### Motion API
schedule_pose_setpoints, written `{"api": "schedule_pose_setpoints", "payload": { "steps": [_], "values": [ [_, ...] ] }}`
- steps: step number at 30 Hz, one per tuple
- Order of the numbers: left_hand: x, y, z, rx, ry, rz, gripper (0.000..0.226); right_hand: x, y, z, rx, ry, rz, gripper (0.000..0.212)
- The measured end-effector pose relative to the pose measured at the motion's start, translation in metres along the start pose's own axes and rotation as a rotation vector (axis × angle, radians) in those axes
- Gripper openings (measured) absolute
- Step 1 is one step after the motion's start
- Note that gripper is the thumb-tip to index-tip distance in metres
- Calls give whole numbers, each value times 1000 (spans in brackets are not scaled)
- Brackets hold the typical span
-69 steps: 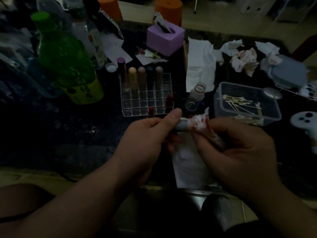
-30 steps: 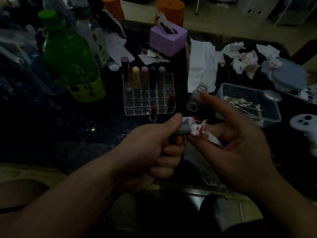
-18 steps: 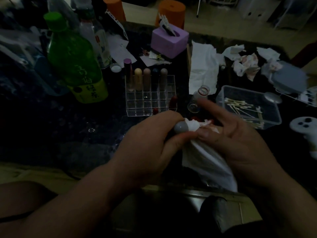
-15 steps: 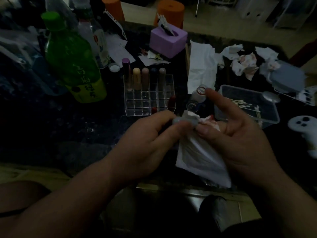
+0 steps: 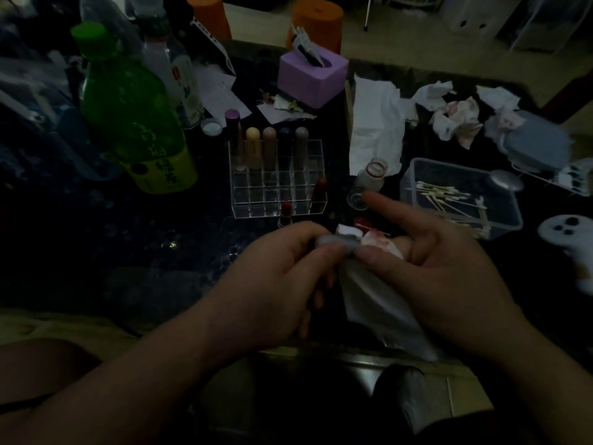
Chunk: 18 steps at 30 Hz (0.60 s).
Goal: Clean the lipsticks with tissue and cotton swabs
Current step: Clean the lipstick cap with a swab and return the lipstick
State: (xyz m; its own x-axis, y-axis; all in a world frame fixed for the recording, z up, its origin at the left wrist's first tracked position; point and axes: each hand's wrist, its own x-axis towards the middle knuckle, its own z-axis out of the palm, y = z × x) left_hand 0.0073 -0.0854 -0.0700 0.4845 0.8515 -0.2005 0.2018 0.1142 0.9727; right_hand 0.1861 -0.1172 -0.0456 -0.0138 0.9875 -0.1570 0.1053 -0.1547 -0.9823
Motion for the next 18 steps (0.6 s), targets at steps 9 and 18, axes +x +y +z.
{"api": "schedule_pose_setpoints", "payload": {
  "steps": [9,18],
  "values": [
    [1,-3,-2,124,54,129,18,-2,1,-5,68,-23,18,73],
    [4,6,1,-571,-350,-431,45,-9,8,2,-204,88,-247,69]
  ]
}}
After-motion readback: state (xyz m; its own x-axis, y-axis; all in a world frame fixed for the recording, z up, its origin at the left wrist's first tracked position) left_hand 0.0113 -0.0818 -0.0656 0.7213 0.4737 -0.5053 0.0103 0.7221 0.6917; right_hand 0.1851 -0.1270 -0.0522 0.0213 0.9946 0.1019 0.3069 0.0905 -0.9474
